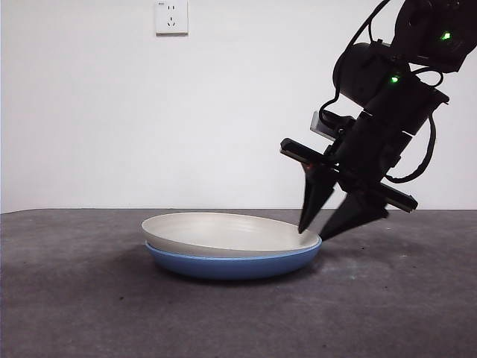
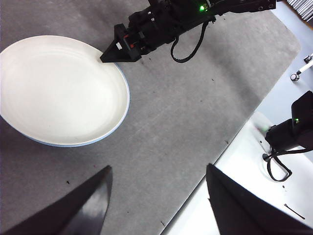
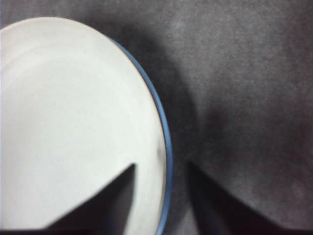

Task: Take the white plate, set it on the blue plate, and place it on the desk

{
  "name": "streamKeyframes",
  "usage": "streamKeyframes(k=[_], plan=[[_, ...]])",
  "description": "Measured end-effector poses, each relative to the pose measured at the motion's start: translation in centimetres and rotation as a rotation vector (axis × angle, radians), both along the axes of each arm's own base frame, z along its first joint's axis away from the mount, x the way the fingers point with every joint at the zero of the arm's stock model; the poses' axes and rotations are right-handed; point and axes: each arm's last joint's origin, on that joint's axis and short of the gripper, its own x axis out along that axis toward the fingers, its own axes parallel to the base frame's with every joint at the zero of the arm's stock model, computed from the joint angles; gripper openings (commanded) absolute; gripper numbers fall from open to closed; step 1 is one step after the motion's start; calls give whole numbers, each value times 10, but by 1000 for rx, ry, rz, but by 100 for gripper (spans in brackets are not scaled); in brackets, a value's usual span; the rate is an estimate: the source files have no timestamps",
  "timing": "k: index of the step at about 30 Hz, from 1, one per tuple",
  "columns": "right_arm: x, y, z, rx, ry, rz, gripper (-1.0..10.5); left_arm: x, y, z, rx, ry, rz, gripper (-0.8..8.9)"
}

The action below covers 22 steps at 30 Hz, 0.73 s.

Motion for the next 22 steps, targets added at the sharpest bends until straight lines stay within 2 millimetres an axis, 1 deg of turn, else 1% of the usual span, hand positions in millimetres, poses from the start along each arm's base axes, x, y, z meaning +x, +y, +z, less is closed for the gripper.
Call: streamKeyframes(k=[5, 9, 15, 19, 22], plan=[[-2, -1, 1, -6, 13, -1, 278, 0, 0, 0, 0, 0, 0, 312], [-5, -2, 14, 8, -20, 0, 278, 0, 0, 0, 0, 0, 0, 312], [-22, -9, 50, 11, -91, 31, 278, 0, 0, 0, 0, 0, 0, 312], [-41, -17, 74, -14, -130, 83, 278, 0, 0, 0, 0, 0, 0, 312], [-59, -25, 95, -27, -165, 124, 278, 0, 0, 0, 0, 0, 0, 312]])
